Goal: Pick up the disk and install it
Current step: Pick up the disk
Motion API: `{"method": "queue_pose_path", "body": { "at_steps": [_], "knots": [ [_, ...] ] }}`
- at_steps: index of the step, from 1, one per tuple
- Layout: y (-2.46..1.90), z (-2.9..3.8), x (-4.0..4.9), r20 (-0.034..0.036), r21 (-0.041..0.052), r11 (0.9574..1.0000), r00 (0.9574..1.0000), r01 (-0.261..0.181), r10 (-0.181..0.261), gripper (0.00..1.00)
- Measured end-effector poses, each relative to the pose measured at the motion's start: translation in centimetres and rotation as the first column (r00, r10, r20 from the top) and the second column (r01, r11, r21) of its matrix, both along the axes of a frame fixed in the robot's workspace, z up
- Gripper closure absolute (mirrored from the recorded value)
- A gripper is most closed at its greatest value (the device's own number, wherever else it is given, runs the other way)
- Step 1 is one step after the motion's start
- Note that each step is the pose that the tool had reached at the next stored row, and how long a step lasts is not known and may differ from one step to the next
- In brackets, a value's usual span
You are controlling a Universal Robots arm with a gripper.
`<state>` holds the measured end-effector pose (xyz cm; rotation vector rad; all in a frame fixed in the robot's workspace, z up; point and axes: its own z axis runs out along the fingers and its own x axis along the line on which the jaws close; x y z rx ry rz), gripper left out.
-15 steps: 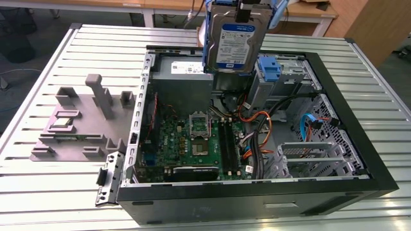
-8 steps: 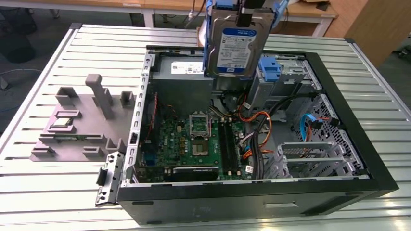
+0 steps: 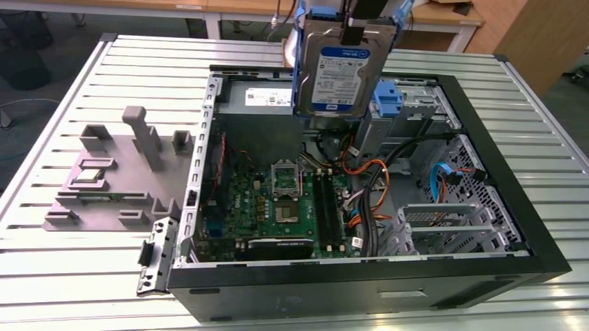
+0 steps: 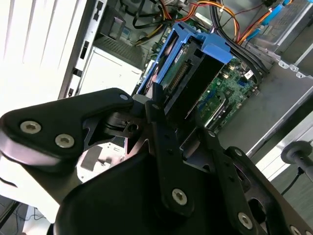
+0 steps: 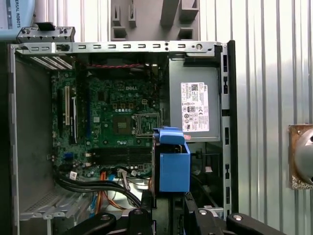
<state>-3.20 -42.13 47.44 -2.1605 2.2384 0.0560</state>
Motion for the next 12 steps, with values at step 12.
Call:
{"method": "queue_pose_path", "body": {
  "at_steps": [12],
  "knots": [
    [-1.73, 0.00, 0.00, 0.0001, 0.0001, 1.0000, 1.0000, 0.000, 0.000, 0.65]
  ]
}}
